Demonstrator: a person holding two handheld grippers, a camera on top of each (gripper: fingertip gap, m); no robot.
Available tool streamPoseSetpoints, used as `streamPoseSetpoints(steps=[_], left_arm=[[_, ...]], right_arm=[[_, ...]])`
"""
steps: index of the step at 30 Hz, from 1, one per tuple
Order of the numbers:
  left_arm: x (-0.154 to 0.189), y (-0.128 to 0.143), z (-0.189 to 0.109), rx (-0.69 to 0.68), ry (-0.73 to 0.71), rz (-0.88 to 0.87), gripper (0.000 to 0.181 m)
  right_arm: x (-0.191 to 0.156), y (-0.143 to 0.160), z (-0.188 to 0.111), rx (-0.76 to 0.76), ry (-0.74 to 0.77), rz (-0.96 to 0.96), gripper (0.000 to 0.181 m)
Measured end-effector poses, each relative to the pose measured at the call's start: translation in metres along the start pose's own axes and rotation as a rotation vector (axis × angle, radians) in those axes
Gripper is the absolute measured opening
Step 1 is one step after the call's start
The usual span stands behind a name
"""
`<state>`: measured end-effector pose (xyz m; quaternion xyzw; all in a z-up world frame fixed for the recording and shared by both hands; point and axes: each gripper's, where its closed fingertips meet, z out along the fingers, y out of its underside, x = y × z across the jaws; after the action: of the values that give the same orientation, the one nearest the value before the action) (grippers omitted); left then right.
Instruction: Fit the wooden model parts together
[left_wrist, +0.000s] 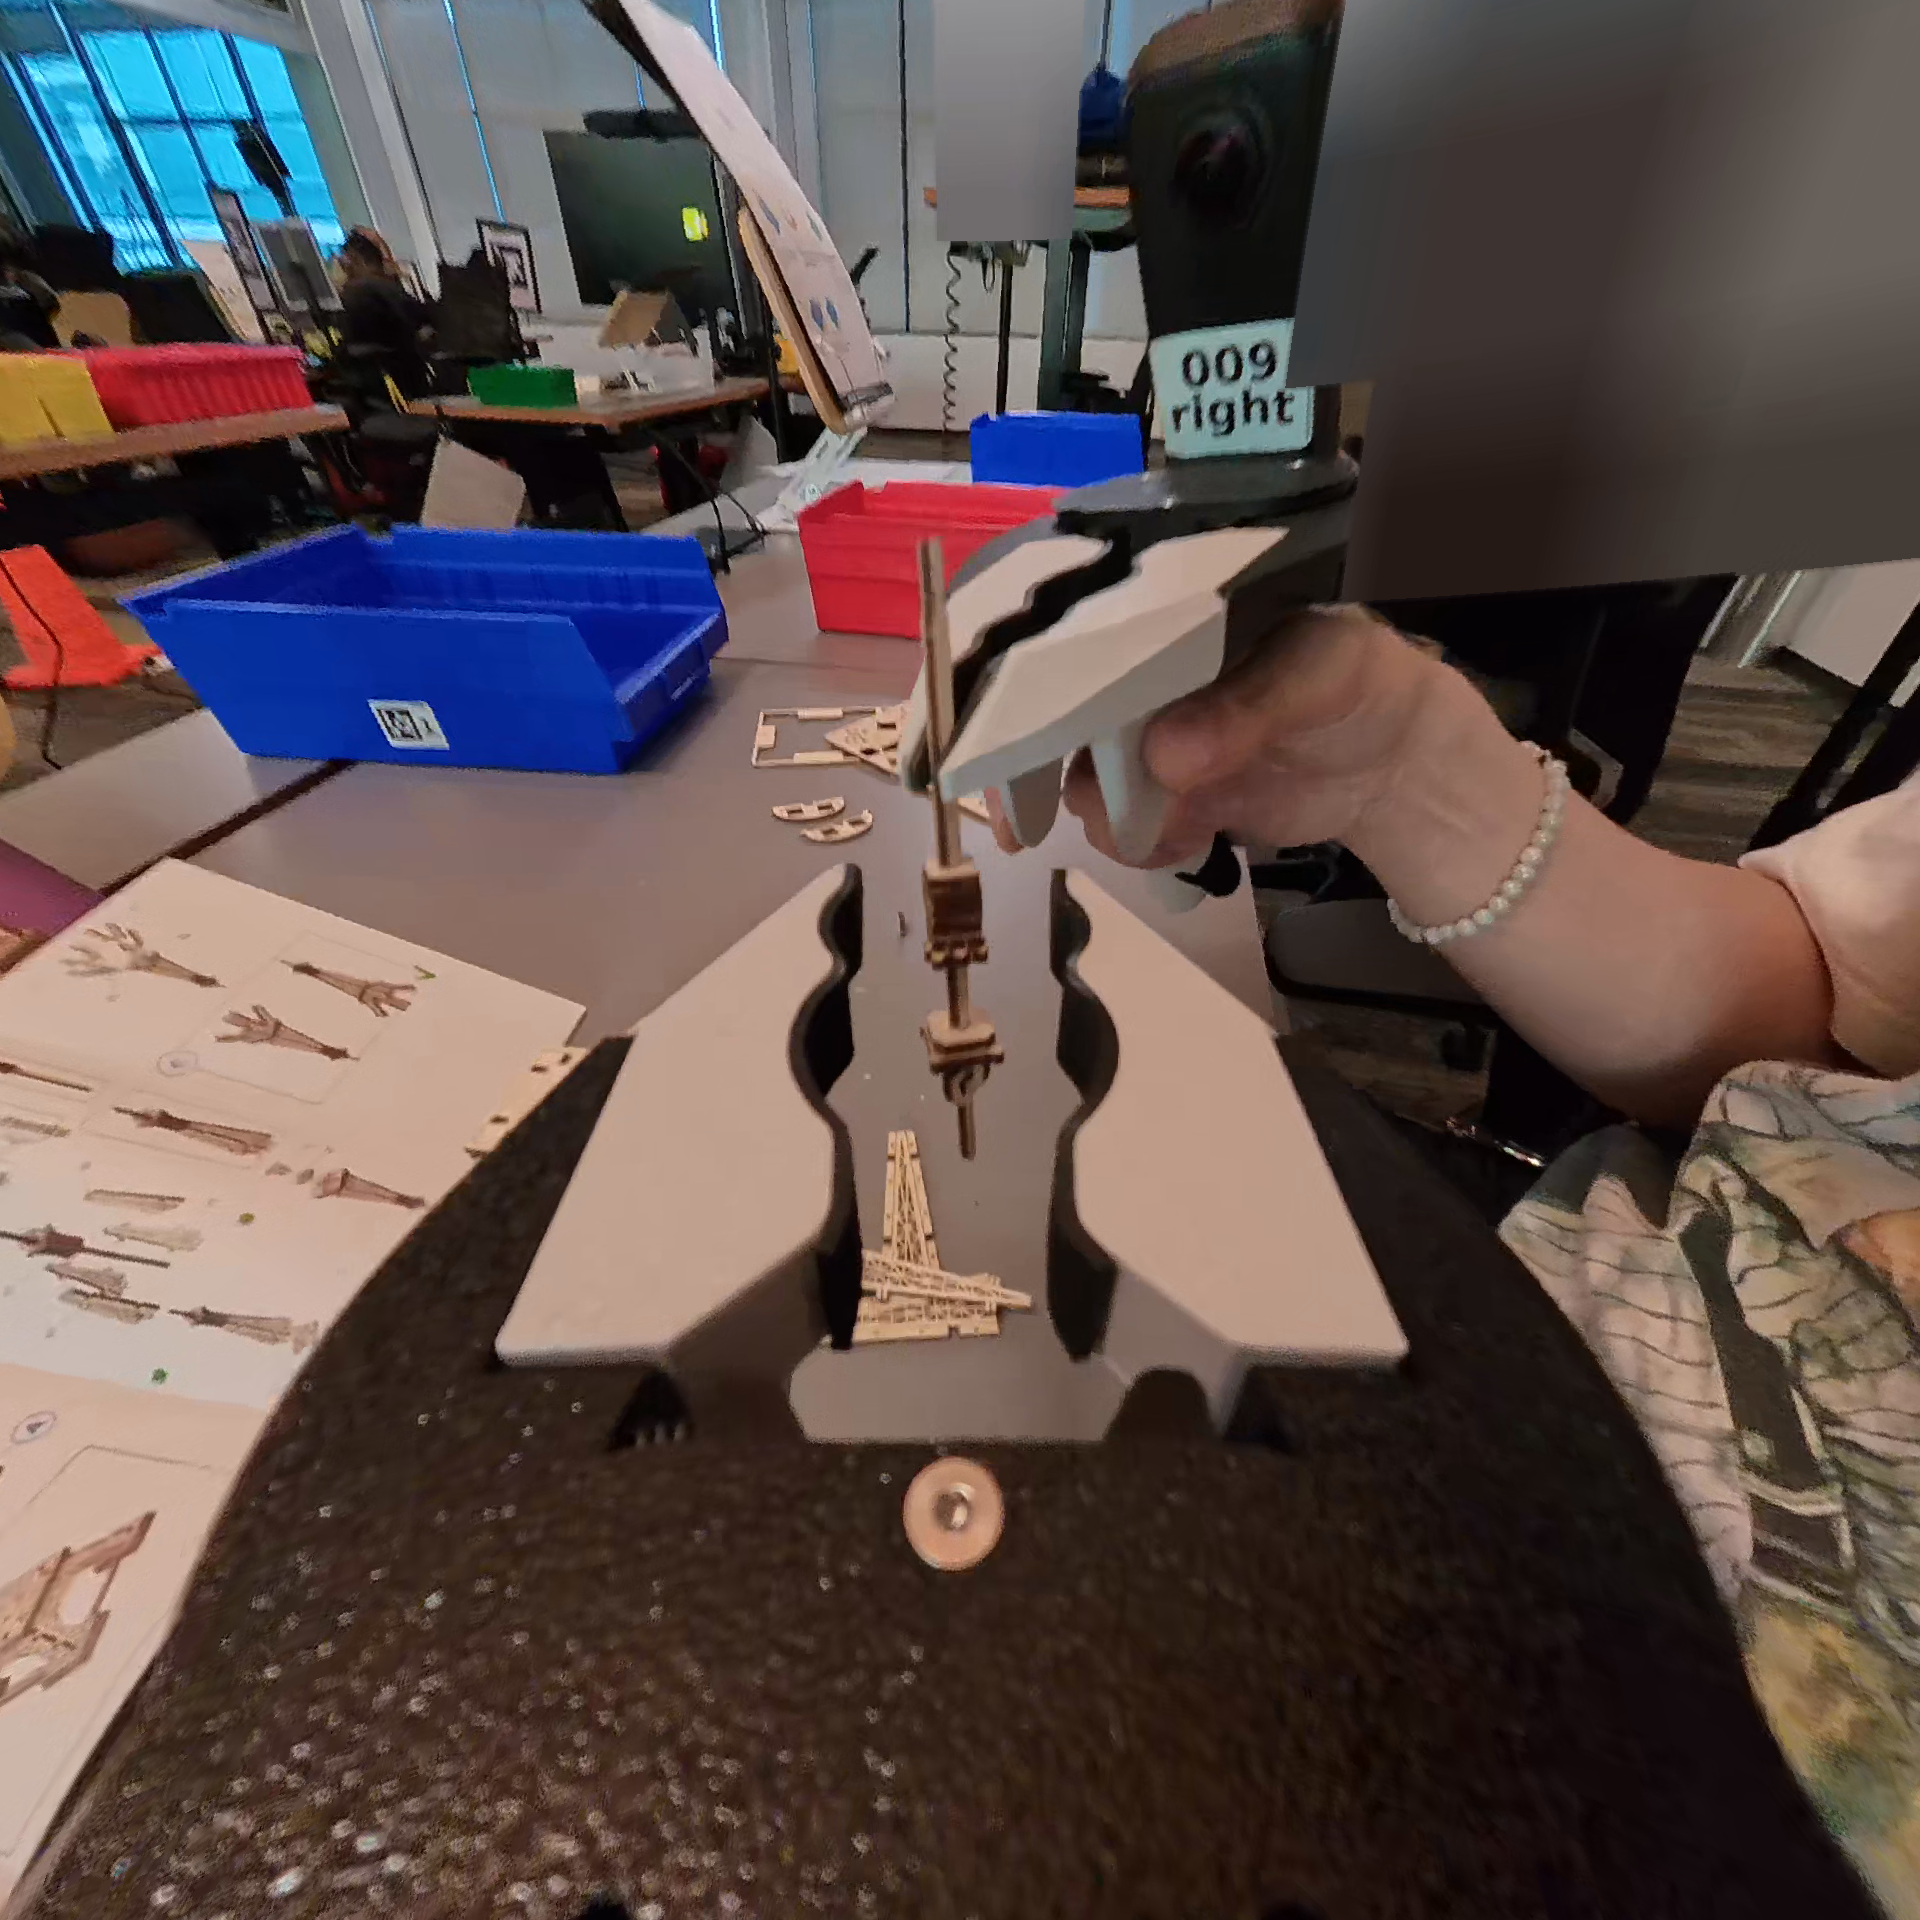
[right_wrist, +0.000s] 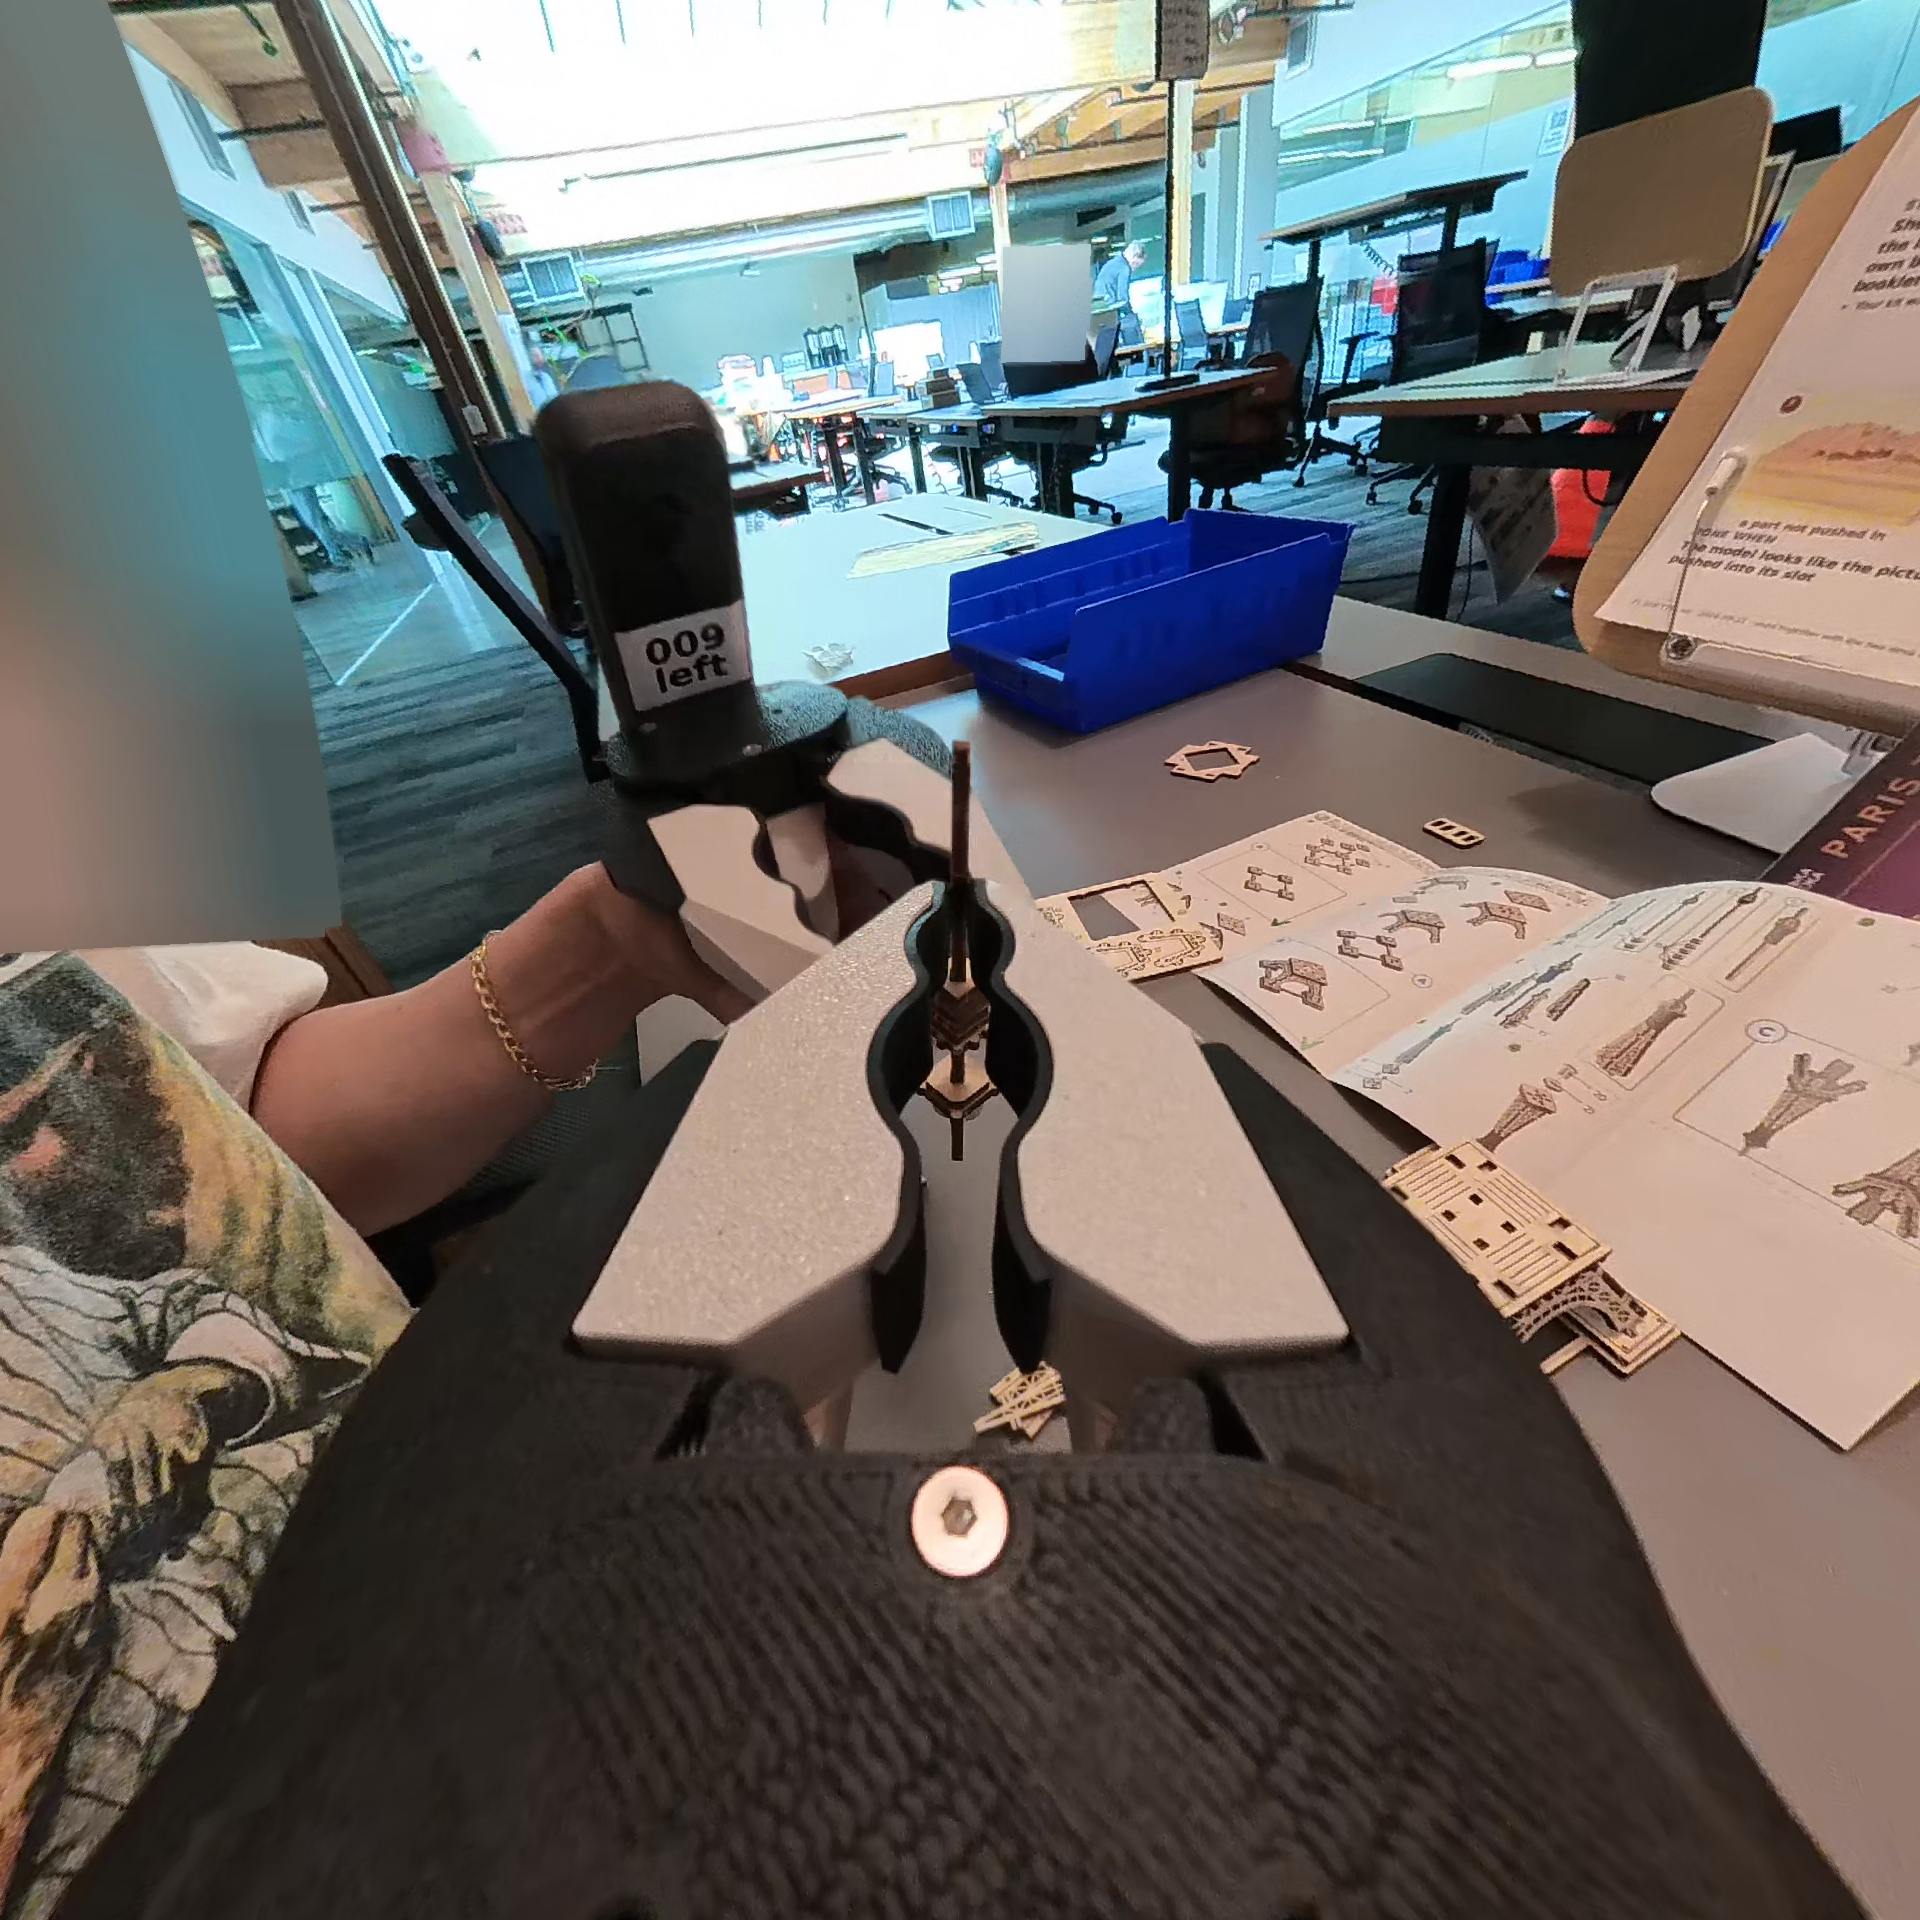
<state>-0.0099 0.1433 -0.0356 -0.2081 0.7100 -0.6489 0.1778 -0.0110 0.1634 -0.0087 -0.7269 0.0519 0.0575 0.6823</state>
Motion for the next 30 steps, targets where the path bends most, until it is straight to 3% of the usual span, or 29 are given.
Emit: streamPoseSetpoints(steps=[3, 6, 11, 13, 16, 22, 30], left_arm=[[0.001, -0.006, 0.002, 0.013, -0.027, 0.024, 0.022], [0.000, 0.013, 0.007, -0.095, -0.031, 0.041, 0.009], [0.000, 0.018, 0.009, -0.114, -0.021, 0.029, 0.010], [0.000, 0.018, 0.008, -0.119, -0.021, 0.022, 0.025], [-0.001, 0.008, 0.005, -0.076, -0.036, 0.034, 0.027], [-0.002, -0.003, 0.004, -0.030, -0.069, 0.049, 0.008], [-0.001, 0.007, 0.006, -0.052, -0.003, -0.064, 0.008]], right_arm=[[-0.002, 0.001, 0.002, -0.006, -0.010, 0.001, 0.000], [-0.004, -0.004, 0.002, 0.016, -0.007, -0.012, 0.000], [-0.001, -0.008, -0.003, 0.026, 0.007, -0.019, 0.000], [0.000, -0.005, -0.002, 0.013, 0.009, -0.021, 0.000], [0.000, -0.004, -0.001, 0.012, 0.002, -0.010, 0.000], [-0.004, -0.001, 0.003, -0.002, -0.012, -0.013, 0.000], [-0.003, -0.002, 0.003, -0.023, 0.018, -0.068, 0.000]])
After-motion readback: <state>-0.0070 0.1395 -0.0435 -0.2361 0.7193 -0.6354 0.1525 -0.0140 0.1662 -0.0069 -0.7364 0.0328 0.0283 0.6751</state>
